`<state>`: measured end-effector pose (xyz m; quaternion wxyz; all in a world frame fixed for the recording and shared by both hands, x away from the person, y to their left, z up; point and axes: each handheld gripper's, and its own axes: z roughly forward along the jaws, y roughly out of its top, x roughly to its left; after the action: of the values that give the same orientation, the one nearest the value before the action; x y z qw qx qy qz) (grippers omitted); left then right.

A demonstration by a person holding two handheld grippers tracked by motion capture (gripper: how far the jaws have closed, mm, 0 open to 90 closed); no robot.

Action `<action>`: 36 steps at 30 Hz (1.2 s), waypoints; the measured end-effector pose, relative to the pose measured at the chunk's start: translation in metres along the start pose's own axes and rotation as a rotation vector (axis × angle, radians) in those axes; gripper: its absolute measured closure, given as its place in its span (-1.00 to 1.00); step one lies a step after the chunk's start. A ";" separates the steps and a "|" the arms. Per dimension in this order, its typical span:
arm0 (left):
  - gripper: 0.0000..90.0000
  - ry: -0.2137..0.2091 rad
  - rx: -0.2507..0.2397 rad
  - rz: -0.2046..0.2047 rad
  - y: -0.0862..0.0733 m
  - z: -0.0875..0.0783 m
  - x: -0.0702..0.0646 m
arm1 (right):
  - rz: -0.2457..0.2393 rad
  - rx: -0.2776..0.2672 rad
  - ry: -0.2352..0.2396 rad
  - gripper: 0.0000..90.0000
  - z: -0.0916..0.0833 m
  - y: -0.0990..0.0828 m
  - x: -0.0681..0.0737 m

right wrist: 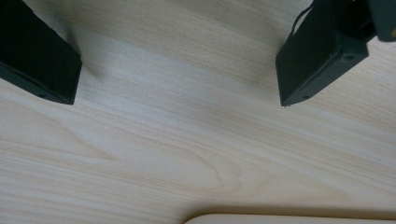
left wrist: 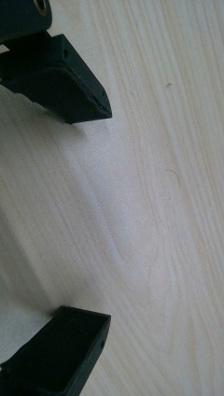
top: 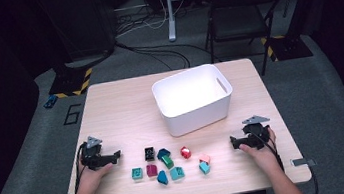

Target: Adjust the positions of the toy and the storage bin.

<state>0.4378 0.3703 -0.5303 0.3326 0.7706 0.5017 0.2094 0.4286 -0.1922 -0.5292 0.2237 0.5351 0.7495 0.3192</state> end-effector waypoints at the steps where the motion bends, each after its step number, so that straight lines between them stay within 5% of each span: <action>1: -0.92 0.000 -0.001 -0.003 0.000 0.000 0.000 | -0.003 0.000 0.002 -1.00 0.000 0.000 0.000; 28: -0.88 0.013 -0.015 -0.013 0.001 0.002 -0.001 | -0.017 0.001 0.015 -1.00 -0.001 -0.001 -0.001; 36: -0.52 -0.015 0.013 -0.024 0.007 -0.004 0.000 | -0.015 0.021 0.023 -0.88 -0.003 0.001 -0.001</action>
<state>0.4396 0.3691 -0.5223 0.3338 0.7681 0.5099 0.1964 0.4276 -0.1940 -0.5259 0.2118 0.5282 0.7593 0.3156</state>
